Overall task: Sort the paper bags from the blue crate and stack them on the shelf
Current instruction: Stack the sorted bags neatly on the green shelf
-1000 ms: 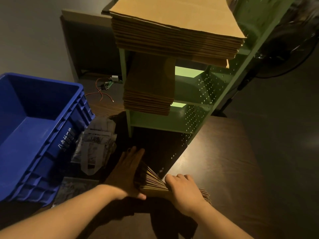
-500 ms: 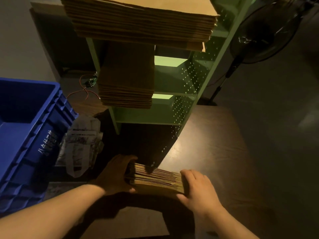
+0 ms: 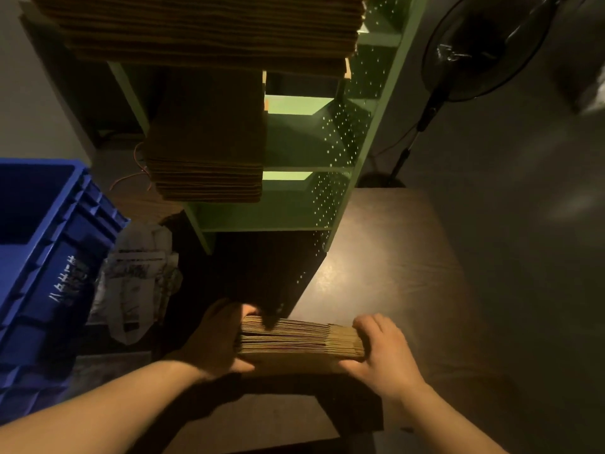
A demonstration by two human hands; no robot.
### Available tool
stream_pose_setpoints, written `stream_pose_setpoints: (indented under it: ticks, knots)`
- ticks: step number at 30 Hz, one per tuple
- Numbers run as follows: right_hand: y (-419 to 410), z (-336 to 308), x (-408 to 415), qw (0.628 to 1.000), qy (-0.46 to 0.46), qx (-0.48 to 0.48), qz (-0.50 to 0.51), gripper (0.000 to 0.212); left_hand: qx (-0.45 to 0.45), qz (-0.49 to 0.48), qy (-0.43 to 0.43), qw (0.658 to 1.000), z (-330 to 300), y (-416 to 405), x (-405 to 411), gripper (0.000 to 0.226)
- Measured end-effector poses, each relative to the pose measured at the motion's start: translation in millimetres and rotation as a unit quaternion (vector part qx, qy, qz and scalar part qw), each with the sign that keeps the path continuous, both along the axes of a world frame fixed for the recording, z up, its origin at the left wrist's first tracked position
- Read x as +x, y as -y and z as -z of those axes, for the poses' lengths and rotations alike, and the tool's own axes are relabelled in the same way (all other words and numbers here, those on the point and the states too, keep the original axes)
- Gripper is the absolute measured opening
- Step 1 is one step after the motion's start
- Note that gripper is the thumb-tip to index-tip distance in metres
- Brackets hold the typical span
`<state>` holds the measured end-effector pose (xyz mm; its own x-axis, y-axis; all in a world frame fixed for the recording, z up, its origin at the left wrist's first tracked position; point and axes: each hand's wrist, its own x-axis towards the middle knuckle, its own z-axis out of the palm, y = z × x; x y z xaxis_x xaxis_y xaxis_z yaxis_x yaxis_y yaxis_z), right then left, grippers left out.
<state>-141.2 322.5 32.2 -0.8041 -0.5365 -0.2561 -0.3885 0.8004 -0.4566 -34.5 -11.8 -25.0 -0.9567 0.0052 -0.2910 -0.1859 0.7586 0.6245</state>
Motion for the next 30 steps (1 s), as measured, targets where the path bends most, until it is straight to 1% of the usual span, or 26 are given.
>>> stream_pose_setpoints:
  ticks: [2, 3, 8, 12, 15, 16, 17, 18, 19, 20, 22, 23, 24, 25, 26, 27, 29, 30]
  knots:
    - [6, -6, -3, 0.993, -0.057, 0.083, -0.069, 0.057, 0.009, -0.009, -0.001, 1.000, 5, 2, 1, 0.084]
    - [12, -8, -3, 0.989, -0.066, 0.101, -0.085, 0.056, 0.009, -0.011, -0.003, 1.000, 5, 2, 1, 0.082]
    - [53, -6, 2, 0.977, -0.098, 0.128, -0.139, 0.055, -0.011, -0.010, -0.035, 0.999, 2, -3, 3, 0.080]
    - [73, 1, 3, 0.970, -0.119, 0.132, -0.169, 0.049, -0.013, -0.020, -0.026, 0.999, -2, -6, 3, 0.077]
    - [71, 2, 2, 0.969, -0.121, 0.122, -0.175, 0.034, -0.040, -0.022, -0.015, 0.999, -13, -14, 2, 0.077]
    - [69, 1, 1, 0.970, -0.122, 0.117, -0.175, 0.029, -0.035, -0.024, -0.005, 0.999, -17, -18, 2, 0.078]
    - [67, -1, -1, 0.970, -0.123, 0.113, -0.176, 0.026, -0.013, -0.030, 0.024, 0.999, -24, -24, 2, 0.078]
    - [65, -2, -3, 0.971, -0.119, 0.109, -0.178, 0.024, 0.027, -0.034, 0.061, 0.997, -30, -30, 2, 0.081]
    - [63, -3, -5, 0.972, -0.114, 0.101, -0.181, 0.021, 0.057, -0.034, 0.094, 0.993, -37, -36, 1, 0.087]
    - [60, -4, -7, 0.973, -0.105, 0.091, -0.181, 0.020, 0.070, -0.026, 0.106, 0.992, -41, -39, -2, 0.095]
    - [52, -10, -13, 0.977, -0.091, 0.069, -0.178, 0.025, 0.071, 0.008, 0.173, 0.982, -63, -38, -9, 0.114]
    - [46, -13, -16, 0.979, -0.084, 0.056, -0.176, 0.029, 0.110, 0.027, 0.223, 0.968, -77, -34, -13, 0.117]
    - [42, -19, -19, 0.981, -0.070, 0.043, -0.175, 0.032, 0.174, 0.036, 0.260, 0.949, -90, -28, -18, 0.114]
    - [38, -25, -23, 0.983, -0.047, 0.030, -0.176, 0.031, 0.229, 0.037, 0.273, 0.934, -100, -24, -21, 0.103]
    - [36, -31, -27, 0.984, -0.018, 0.019, -0.178, 0.027, 0.259, 0.029, 0.269, 0.927, -103, -20, -23, 0.089]
    - [34, -37, -32, 0.983, 0.010, 0.009, -0.183, 0.021, 0.285, 0.009, 0.259, 0.923, -111, -16, -26, 0.082]
    - [32, -45, -39, 0.982, 0.065, -0.011, -0.175, 0.017, 0.362, -0.061, 0.251, 0.896, -115, -7, -30, 0.084]
    - [31, -49, -44, 0.983, 0.093, -0.032, -0.156, 0.016, 0.404, -0.102, 0.229, 0.880, -121, -4, -34, 0.085]
